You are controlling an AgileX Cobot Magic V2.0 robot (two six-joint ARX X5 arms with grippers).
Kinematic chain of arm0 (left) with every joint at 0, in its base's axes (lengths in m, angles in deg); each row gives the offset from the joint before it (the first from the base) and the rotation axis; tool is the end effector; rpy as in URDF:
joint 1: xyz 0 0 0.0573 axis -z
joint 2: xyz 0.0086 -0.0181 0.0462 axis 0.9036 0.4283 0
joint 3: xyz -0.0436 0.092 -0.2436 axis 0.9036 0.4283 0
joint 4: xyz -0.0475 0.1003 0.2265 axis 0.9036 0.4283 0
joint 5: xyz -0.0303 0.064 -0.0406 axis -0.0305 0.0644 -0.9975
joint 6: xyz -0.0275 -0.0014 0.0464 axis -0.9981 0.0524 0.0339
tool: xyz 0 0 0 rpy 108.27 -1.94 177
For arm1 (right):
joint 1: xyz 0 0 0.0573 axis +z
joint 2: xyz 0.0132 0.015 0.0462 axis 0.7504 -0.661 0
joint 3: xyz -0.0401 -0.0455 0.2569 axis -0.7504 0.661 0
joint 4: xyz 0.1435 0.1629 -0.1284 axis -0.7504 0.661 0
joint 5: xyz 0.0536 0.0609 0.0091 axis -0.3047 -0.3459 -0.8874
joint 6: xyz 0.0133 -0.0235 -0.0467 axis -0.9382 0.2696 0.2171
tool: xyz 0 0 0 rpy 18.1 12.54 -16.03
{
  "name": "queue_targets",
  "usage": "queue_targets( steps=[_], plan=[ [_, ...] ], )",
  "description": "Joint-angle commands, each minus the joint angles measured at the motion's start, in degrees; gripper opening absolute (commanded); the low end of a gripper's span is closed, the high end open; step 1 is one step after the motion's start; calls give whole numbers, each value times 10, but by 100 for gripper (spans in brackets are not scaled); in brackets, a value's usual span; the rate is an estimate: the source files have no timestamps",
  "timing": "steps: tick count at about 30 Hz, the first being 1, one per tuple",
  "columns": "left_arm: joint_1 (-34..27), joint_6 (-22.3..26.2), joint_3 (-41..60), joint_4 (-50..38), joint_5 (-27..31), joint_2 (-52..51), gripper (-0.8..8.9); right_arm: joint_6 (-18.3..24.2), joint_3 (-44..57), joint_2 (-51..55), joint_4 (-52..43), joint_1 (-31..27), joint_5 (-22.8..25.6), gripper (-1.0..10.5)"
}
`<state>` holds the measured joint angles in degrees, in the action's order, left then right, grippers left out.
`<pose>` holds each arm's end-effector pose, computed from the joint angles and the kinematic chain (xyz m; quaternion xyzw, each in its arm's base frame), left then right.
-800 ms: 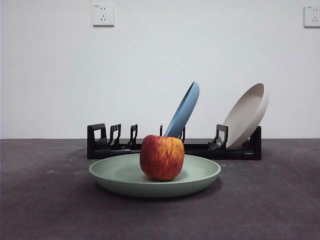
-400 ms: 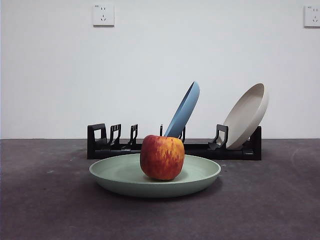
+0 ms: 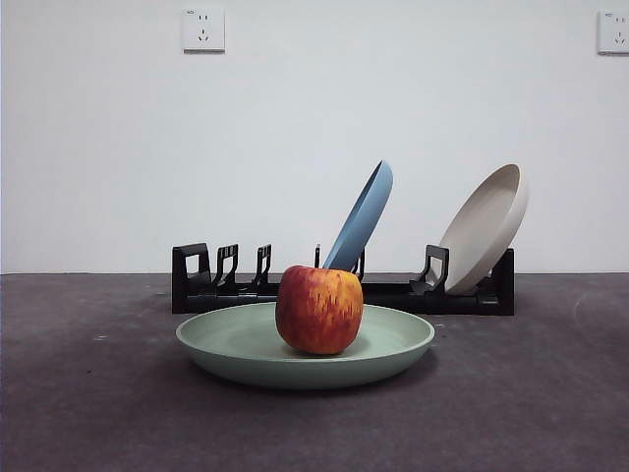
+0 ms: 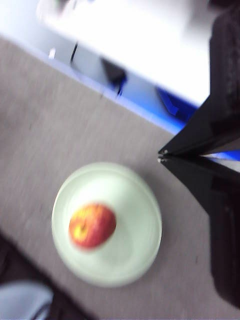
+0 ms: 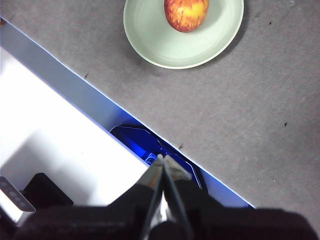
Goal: Take the green plate from the plate rack,put the plate on the table,take the apple from the table,put the apple in the plate
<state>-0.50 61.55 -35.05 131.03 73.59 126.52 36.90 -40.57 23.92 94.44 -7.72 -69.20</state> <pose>0.0841 -0.1594 0.3657 0.1961 0.3340 -0.3850 0.8377 0.0895 0.0826 0.3730 -0.0980 0.4773 0.3343 0.8067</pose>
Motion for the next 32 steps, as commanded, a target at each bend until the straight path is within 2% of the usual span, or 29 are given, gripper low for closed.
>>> queue_targets(
  steps=[1,3,5,9,12,17,23,32],
  plan=[
    [-39,25,3,-62,47,-30,-3,-5,4,1,-1,1,2,1],
    [-87,63,4,-129,29,-53,-3,-6,4,2,-1,2,2,1],
    [-153,98,8,-201,-20,-80,-3,-6,4,5,-1,2,2,1],
    [-297,128,40,-319,-127,-139,-3,-6,4,6,-1,2,2,1],
    [-391,129,92,-393,-141,-193,-3,-6,4,7,-1,2,2,1],
    [-507,137,226,-501,-136,-296,-3,-6,4,7,0,2,2,1],
    [-582,142,412,-580,-136,-404,-3,-6,4,7,0,2,2,1],
    [-617,141,594,-589,-136,-507,-3,-5,4,7,-1,2,2,1]
  ],
)
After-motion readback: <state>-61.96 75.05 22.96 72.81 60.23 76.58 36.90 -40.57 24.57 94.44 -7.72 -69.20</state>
